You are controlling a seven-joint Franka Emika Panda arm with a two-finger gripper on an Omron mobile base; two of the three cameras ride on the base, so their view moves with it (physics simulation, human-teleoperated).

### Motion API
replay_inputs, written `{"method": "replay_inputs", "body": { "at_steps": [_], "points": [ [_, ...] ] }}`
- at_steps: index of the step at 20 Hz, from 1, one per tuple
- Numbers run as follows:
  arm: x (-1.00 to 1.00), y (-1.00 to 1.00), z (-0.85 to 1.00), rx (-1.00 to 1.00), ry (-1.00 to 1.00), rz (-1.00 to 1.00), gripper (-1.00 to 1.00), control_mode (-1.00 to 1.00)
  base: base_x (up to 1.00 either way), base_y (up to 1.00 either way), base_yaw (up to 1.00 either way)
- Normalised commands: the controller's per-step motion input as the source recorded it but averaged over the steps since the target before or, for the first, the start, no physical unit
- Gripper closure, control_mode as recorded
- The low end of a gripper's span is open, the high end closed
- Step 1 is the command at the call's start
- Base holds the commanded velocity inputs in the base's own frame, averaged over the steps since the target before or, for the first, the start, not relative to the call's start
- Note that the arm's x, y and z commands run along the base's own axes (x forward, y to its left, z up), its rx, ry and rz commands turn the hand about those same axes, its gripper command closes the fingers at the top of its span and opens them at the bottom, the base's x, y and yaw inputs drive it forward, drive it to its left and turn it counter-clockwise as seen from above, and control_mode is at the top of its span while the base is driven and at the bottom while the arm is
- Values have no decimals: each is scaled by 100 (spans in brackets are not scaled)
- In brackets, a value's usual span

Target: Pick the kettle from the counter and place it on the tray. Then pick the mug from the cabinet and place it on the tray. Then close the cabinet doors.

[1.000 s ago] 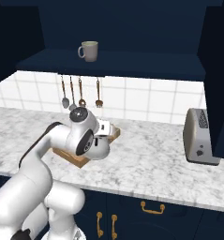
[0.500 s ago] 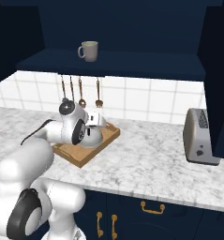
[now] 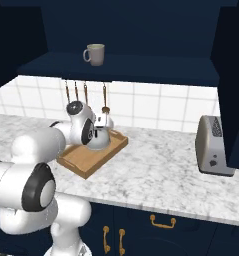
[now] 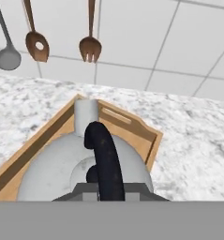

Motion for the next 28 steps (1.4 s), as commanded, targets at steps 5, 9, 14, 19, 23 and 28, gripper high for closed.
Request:
{"method": "replay_inputs", "body": {
  "at_steps": [5, 9, 14, 19, 23, 28],
  "points": [
    [36, 12, -13, 0, 1, 0, 100, -100, 0, 0, 0],
    [16, 4, -18, -2, 0, 0, 100, -100, 0, 0, 0],
    [22, 0, -19, -2, 3, 0, 100, -100, 0, 0, 0],
    [12, -2, -19, -2, 5, 0, 100, -100, 0, 0, 0],
    [10, -2, -23, -3, 11, 0, 100, -100, 0, 0, 0],
    [20, 0, -13, 0, 3, 0, 100, -100, 0, 0, 0]
  ]
}}
